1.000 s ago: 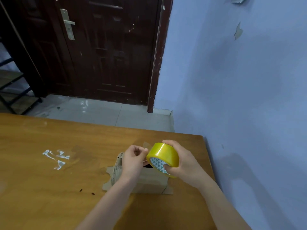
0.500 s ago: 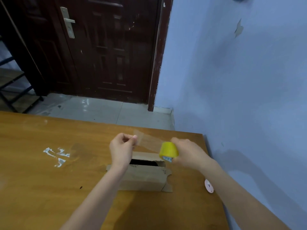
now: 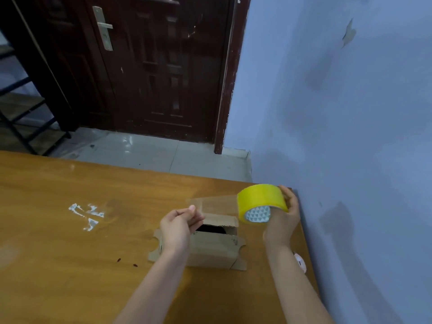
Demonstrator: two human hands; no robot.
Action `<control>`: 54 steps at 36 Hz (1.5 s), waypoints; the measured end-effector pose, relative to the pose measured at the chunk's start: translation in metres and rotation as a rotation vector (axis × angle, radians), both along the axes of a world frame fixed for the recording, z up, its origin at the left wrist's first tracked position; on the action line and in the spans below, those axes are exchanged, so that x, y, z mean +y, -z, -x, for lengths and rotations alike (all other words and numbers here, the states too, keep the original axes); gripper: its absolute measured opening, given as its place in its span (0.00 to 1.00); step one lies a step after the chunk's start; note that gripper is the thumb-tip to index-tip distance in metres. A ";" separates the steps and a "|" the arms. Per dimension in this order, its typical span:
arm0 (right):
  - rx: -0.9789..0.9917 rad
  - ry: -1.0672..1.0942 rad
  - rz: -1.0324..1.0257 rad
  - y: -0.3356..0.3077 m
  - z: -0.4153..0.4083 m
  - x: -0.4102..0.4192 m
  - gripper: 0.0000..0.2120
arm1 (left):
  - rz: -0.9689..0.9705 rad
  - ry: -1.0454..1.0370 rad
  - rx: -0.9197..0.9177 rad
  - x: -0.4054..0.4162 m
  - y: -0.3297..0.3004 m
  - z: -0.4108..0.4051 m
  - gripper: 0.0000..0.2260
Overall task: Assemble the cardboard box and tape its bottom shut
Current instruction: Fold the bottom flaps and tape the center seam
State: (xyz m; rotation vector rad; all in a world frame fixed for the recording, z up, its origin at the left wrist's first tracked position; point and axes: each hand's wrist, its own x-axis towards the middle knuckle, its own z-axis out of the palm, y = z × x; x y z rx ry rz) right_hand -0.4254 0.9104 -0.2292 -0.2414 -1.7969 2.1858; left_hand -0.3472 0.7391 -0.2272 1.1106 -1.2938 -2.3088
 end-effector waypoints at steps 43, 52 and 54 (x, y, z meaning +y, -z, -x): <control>0.607 -0.404 -1.873 0.012 0.019 0.057 0.29 | 0.026 -0.023 -0.111 -0.046 0.069 0.001 0.05; 0.192 -0.716 -1.321 0.016 0.010 0.071 0.32 | -0.063 0.079 -0.112 -0.052 0.083 -0.005 0.04; 0.080 -0.675 -1.064 0.018 0.007 0.067 0.29 | -0.081 0.095 -0.092 -0.054 0.083 -0.005 0.04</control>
